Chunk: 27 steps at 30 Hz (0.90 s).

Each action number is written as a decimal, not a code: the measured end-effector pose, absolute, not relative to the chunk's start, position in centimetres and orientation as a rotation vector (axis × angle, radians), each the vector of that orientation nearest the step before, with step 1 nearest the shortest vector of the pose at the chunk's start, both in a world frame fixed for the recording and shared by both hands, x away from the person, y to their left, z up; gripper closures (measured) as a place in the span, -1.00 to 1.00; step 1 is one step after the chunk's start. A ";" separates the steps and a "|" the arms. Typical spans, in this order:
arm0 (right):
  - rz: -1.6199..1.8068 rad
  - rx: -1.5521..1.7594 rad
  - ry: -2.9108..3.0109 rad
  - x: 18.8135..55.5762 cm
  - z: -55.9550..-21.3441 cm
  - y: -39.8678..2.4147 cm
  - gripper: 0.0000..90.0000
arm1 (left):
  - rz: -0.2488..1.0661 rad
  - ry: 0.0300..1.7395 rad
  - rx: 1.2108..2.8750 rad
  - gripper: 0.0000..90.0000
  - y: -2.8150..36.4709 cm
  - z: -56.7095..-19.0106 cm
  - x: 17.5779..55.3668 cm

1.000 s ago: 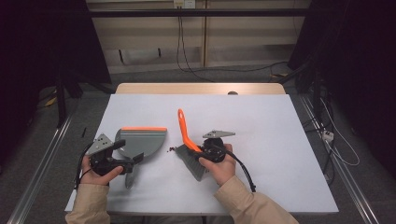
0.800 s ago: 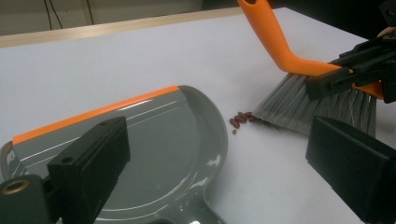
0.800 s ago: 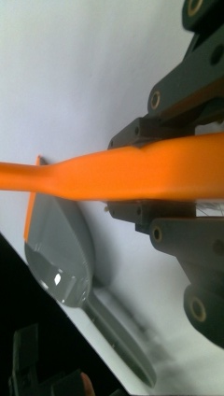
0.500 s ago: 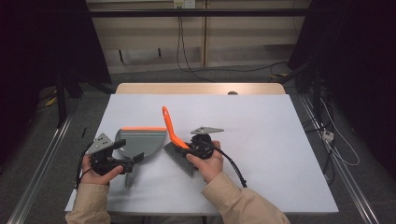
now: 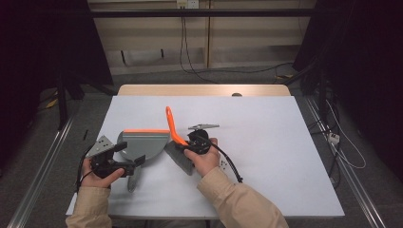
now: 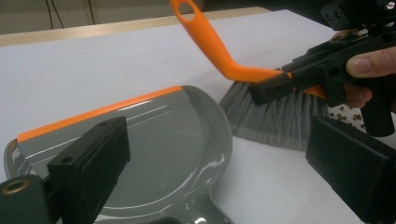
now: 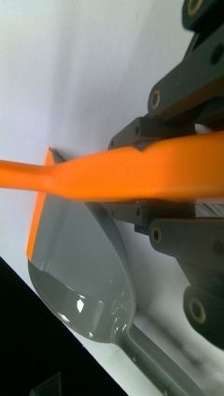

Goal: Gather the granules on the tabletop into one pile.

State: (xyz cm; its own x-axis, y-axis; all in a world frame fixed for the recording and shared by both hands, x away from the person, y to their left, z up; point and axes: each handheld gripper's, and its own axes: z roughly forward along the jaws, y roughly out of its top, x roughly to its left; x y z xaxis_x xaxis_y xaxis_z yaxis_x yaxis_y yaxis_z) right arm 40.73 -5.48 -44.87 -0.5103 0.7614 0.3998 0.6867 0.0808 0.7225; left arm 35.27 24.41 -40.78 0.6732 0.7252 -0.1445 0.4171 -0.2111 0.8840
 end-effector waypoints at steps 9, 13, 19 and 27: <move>1.405 1.586 2.187 40.1 -44.9 -8.1 0.55 | 0.366 0.898 1.849 -0.86 24.2 -40.9 35.3; 1.382 1.589 2.166 39.8 -44.7 -9.3 0.56 | 0.367 0.897 1.853 -0.86 24.2 -40.9 35.3; 1.375 1.626 2.130 39.4 -44.8 -10.9 0.55 | 0.367 0.892 1.856 -0.86 24.0 -40.9 35.3; 1.372 1.640 2.109 39.1 -44.8 -11.9 0.55 | 0.370 0.892 1.858 -0.86 24.0 -40.9 35.3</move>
State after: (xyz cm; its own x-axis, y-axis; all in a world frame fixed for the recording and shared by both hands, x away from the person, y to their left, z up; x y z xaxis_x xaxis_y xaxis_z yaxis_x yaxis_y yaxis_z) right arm 39.11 -11.89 -44.77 -0.3969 0.8261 0.3999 0.7004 -0.0090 0.7137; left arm 35.30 23.99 -40.89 0.6812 0.7197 -0.1340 0.4135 -0.2272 0.8817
